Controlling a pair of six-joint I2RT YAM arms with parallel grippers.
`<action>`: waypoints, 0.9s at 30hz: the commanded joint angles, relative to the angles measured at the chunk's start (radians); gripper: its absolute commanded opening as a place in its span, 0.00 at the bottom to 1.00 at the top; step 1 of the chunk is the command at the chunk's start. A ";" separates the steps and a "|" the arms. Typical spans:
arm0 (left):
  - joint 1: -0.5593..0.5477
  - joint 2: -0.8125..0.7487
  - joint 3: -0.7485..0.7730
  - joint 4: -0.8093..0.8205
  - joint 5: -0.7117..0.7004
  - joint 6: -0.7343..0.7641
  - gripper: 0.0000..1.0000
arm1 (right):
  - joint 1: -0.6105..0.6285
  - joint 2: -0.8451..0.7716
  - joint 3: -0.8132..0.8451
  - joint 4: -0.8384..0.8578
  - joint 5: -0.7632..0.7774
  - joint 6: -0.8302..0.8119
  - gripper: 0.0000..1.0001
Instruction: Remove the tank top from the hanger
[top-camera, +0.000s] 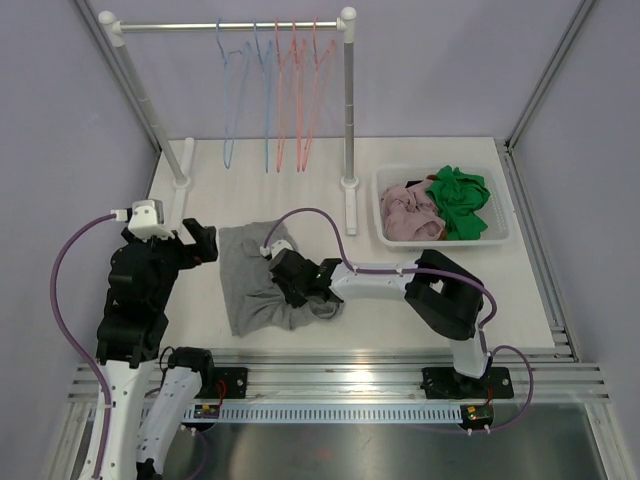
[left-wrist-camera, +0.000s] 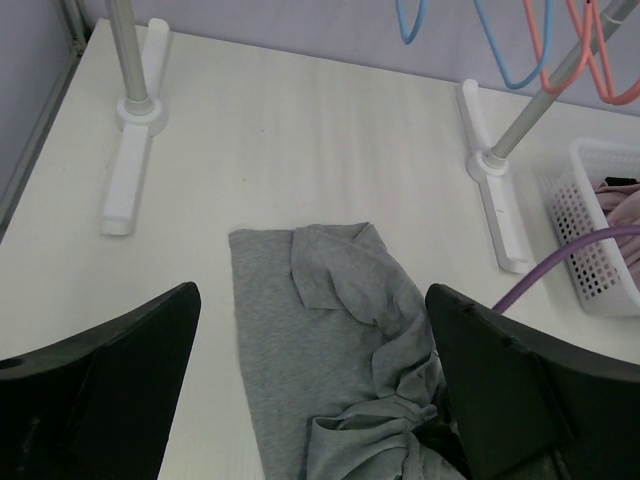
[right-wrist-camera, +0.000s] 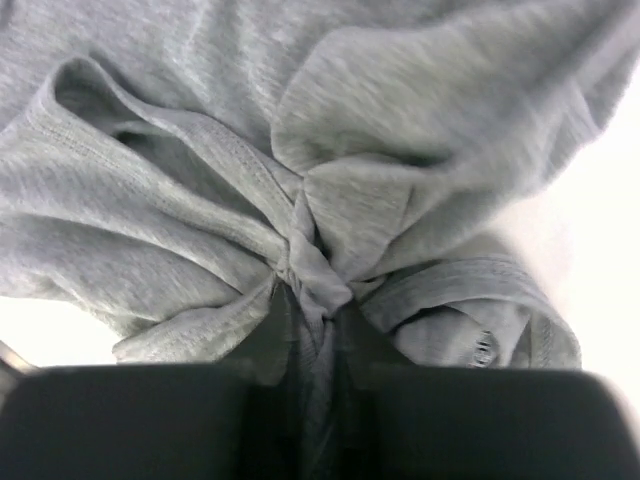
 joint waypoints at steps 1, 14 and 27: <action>0.000 -0.047 -0.020 0.035 -0.105 0.018 0.99 | 0.004 -0.103 -0.058 -0.033 0.015 -0.002 0.00; 0.000 -0.161 -0.065 0.055 -0.175 0.018 0.99 | -0.013 -0.623 0.047 -0.378 0.527 0.069 0.00; 0.002 -0.153 -0.063 0.058 -0.154 0.020 0.99 | -0.477 -0.702 0.383 -0.691 0.537 -0.062 0.00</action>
